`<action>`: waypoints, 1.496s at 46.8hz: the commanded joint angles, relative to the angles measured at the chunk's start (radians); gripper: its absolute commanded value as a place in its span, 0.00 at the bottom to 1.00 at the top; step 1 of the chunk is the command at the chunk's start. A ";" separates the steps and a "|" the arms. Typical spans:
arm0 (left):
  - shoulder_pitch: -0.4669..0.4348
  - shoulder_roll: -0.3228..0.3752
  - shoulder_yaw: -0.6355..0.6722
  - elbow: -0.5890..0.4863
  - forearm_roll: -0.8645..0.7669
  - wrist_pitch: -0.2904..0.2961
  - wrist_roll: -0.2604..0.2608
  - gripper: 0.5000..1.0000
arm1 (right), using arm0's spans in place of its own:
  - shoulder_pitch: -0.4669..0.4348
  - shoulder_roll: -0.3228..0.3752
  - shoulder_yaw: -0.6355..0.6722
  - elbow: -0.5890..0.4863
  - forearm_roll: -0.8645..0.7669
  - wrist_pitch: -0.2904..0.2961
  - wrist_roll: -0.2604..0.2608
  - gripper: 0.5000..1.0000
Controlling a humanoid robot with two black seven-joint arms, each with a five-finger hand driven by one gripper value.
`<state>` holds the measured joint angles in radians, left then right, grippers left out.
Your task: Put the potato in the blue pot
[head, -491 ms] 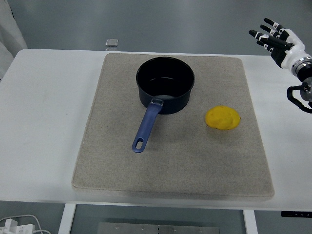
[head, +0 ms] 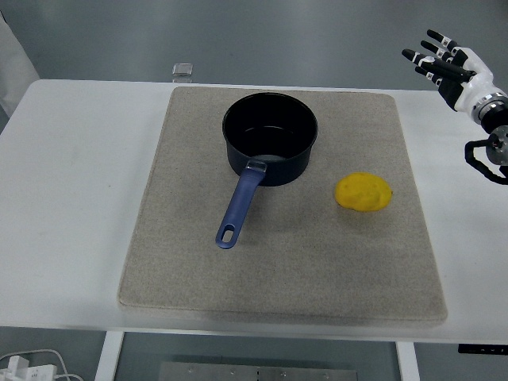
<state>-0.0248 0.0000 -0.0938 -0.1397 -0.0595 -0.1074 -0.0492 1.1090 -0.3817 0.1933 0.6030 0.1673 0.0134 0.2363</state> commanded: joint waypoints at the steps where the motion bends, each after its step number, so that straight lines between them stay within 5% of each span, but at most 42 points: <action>1: 0.000 0.000 0.000 0.000 0.000 0.000 0.000 1.00 | 0.000 0.000 0.000 0.000 0.000 0.005 0.000 0.88; 58: 0.000 0.000 0.000 0.000 0.001 0.000 0.000 1.00 | 0.014 -0.035 -0.009 0.020 -0.018 -0.003 -0.003 0.88; 64: 0.000 0.000 0.000 0.000 0.001 0.000 0.000 1.00 | 0.023 -0.065 -0.008 0.101 -0.130 -0.009 0.005 0.87; 70: 0.000 0.000 0.000 0.000 0.000 0.000 0.000 1.00 | 0.051 -0.074 -0.012 0.193 -0.351 -0.079 0.005 0.87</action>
<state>-0.0245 0.0000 -0.0935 -0.1396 -0.0588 -0.1073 -0.0491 1.1498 -0.4505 0.1827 0.7537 -0.0735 -0.0372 0.2405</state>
